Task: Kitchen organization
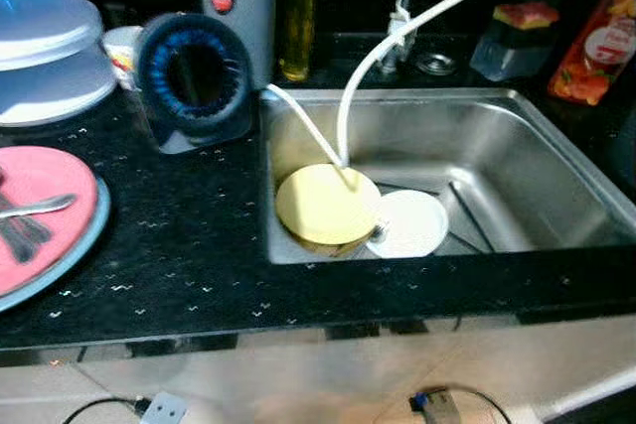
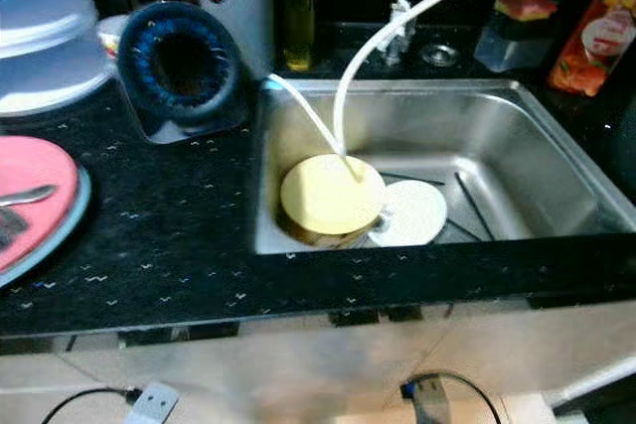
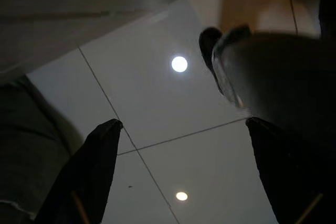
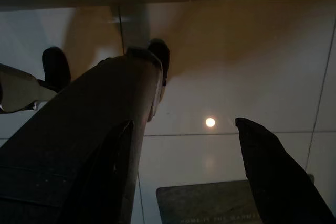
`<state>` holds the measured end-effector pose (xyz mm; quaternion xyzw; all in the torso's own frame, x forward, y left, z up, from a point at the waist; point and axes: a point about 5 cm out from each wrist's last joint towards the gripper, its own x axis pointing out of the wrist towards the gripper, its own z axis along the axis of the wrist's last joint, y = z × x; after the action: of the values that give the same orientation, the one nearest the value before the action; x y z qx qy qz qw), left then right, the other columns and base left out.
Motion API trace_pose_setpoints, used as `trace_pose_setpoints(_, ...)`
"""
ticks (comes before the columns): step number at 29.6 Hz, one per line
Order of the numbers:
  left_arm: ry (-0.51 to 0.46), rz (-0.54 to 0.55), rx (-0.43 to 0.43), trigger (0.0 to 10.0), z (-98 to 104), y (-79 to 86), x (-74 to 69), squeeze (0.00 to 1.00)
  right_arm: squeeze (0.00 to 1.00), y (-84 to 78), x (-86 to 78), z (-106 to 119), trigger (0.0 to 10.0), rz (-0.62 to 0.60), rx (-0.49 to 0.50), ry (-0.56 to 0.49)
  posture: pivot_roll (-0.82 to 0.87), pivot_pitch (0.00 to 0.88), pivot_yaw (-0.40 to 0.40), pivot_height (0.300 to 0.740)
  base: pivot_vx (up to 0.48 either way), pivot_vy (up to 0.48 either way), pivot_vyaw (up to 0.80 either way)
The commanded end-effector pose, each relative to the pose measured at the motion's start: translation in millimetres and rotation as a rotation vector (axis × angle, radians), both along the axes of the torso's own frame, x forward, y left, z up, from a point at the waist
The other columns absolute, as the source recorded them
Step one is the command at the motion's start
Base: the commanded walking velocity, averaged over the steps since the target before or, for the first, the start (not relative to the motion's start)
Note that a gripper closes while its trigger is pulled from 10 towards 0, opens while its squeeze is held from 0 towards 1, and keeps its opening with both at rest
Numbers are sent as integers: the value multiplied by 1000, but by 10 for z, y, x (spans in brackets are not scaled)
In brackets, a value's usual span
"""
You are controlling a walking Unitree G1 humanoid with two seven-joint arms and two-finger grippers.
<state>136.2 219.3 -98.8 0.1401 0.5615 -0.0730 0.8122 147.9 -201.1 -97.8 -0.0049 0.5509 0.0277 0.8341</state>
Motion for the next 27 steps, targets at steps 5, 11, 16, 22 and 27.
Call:
trace_pose_setpoints(5, 49, 22, -21, 10000, -59, -70, -134, 0, 0, 26, -94, -37, 10000, 21, 8, 36, 83, 60, -26, 740, 0, 0, 0)
trace_pose_setpoints(11, 60, 65, -13, 10000, -76, -57, -195, 0, 0, 17, -85, -32, 10000, 40, 3, 36, 88, 61, -34, 740, -104, 0, 0)
trace_pose_setpoints(16, 68, 76, -11, 10000, -85, -45, -234, 0, 0, 14, -84, -31, 10000, 54, -1, 38, 89, 63, -35, 740, -378, 0, 0)
trace_pose_setpoints(22, 72, 90, -10, 10000, -90, -35, -258, 0, 0, 18, -90, -34, 10000, 65, -2, 40, 92, 64, -35, 740, -398, 0, 0)
trace_pose_setpoints(27, 62, 112, -1, 10000, -85, 0, -264, 0, 0, 26, -99, -37, 10000, 71, -1, 41, 94, 69, -34, 740, -282, 0, 0)
